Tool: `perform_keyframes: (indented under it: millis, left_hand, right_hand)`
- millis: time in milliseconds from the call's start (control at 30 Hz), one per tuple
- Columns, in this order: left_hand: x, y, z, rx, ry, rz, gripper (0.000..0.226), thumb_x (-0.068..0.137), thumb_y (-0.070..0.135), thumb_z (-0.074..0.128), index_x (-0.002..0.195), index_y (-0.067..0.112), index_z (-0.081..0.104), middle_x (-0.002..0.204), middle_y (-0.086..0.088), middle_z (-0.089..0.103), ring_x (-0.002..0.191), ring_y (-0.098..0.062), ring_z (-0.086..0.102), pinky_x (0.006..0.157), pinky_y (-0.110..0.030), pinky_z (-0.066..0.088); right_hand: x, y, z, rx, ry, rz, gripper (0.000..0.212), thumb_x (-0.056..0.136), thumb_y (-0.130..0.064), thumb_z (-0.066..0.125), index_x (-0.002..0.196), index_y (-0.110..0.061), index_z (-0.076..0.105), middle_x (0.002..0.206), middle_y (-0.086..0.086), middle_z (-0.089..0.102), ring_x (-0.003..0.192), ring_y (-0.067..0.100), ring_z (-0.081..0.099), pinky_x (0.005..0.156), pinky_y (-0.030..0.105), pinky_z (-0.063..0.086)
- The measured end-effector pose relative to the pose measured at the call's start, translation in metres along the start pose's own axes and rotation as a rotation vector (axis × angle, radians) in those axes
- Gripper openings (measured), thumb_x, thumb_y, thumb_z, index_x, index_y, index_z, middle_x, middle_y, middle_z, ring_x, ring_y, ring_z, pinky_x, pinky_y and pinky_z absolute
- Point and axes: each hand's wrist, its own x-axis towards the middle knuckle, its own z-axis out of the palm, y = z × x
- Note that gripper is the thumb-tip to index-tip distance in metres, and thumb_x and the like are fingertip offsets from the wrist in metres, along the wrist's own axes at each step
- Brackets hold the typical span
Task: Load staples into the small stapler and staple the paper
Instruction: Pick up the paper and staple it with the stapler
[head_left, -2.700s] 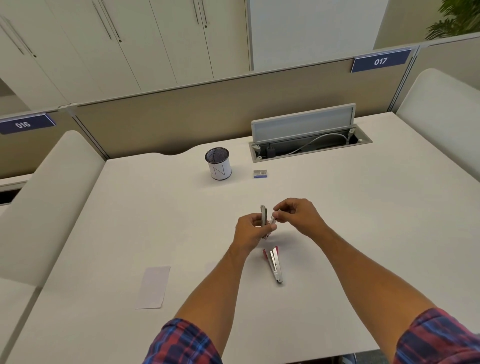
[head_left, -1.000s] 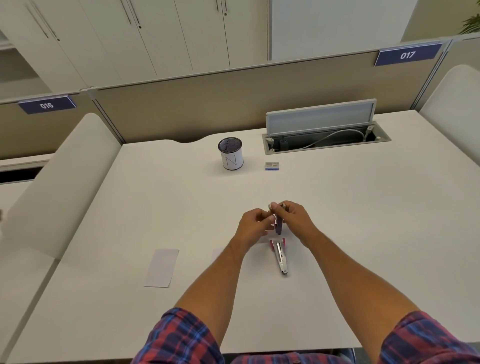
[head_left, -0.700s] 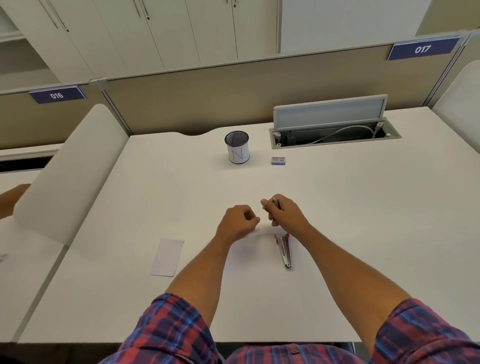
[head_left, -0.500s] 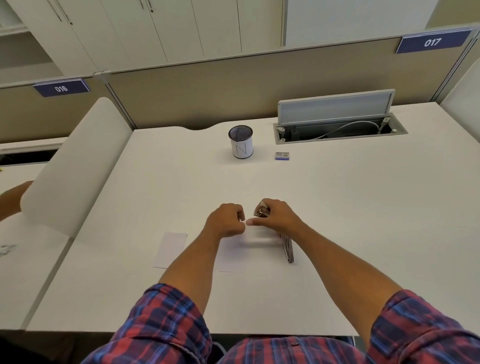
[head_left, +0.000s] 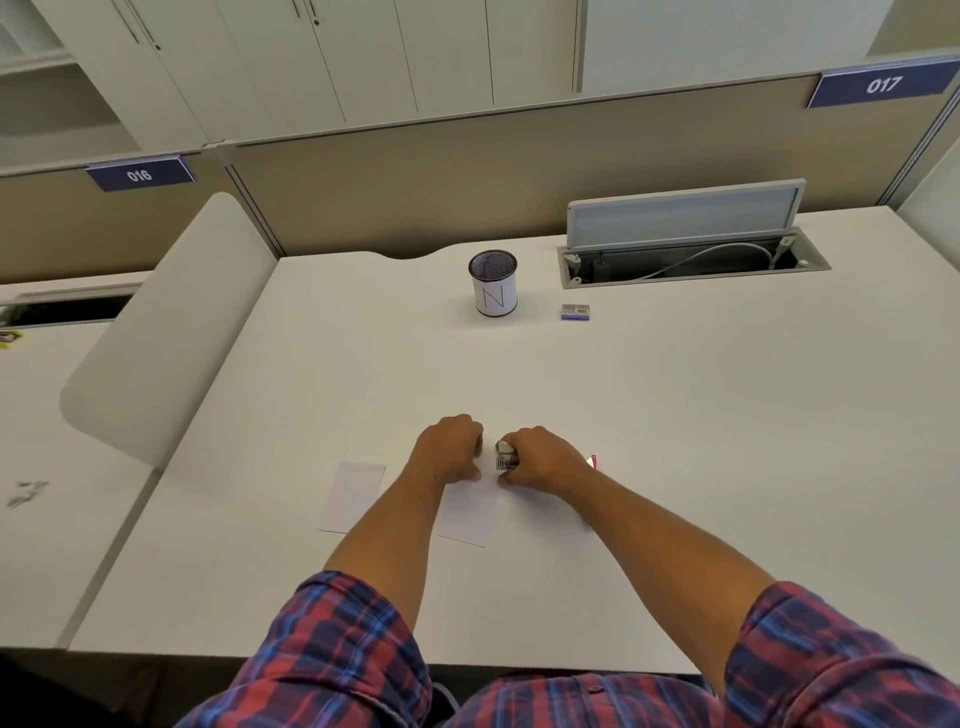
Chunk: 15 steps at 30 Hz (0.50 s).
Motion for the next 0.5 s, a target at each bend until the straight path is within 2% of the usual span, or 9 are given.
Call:
perform_keyframes:
  millis: [133, 267, 333, 433, 500]
  left_hand:
    - [-0.001, 0.002, 0.006, 0.002, 0.009, -0.015, 0.012, 0.081, 0.019, 0.075, 0.093, 0.017, 0.071, 0.111, -0.002, 0.061, 0.103, -0.026, 0.062, 0.083, -0.037, 0.053]
    - [-0.002, 0.002, 0.007, -0.021, 0.011, -0.023, 0.011, 0.083, 0.016, 0.07, 0.093, 0.014, 0.072, 0.11, -0.004, 0.063, 0.103, -0.027, 0.062, 0.086, -0.04, 0.055]
    - [-0.003, 0.002, 0.008, -0.042, 0.013, -0.026, 0.009, 0.083, 0.014, 0.07, 0.092, 0.013, 0.072, 0.109, -0.004, 0.064, 0.101, -0.027, 0.063, 0.085, -0.04, 0.055]
    - [-0.004, 0.001, 0.01, -0.08, 0.032, -0.04, 0.005, 0.083, 0.012, 0.071, 0.087, 0.015, 0.07, 0.104, -0.001, 0.066, 0.098, -0.026, 0.065, 0.082, -0.036, 0.055]
    - [-0.006, 0.001, 0.012, -0.091, 0.048, -0.041, 0.004, 0.085, 0.012, 0.07, 0.087, 0.015, 0.07, 0.105, -0.002, 0.067, 0.099, -0.025, 0.065, 0.081, -0.035, 0.054]
  right_hand:
    - [0.0, -0.001, 0.006, 0.001, 0.016, -0.02, 0.02, 0.08, -0.026, 0.078, 0.087, -0.024, 0.059, 0.093, -0.001, 0.069, 0.085, 0.021, 0.063, 0.068, 0.029, 0.044]
    - [0.0, -0.003, 0.012, 0.01, 0.009, 0.007, 0.02, 0.082, -0.026, 0.076, 0.096, -0.015, 0.066, 0.101, 0.003, 0.072, 0.093, 0.025, 0.066, 0.077, 0.035, 0.053]
    - [0.0, -0.004, 0.013, 0.033, 0.002, 0.034, 0.017, 0.082, -0.025, 0.075, 0.091, -0.017, 0.063, 0.096, 0.003, 0.07, 0.09, 0.025, 0.065, 0.077, 0.037, 0.053]
    - [0.001, -0.006, 0.015, 0.045, 0.002, 0.067, 0.02, 0.081, -0.024, 0.073, 0.08, -0.02, 0.053, 0.087, 0.001, 0.065, 0.08, 0.024, 0.06, 0.068, 0.033, 0.048]
    - [0.0, -0.007, 0.017, 0.034, 0.001, 0.081, 0.02, 0.082, -0.023, 0.071, 0.08, -0.02, 0.052, 0.086, 0.002, 0.064, 0.079, 0.024, 0.059, 0.063, 0.03, 0.043]
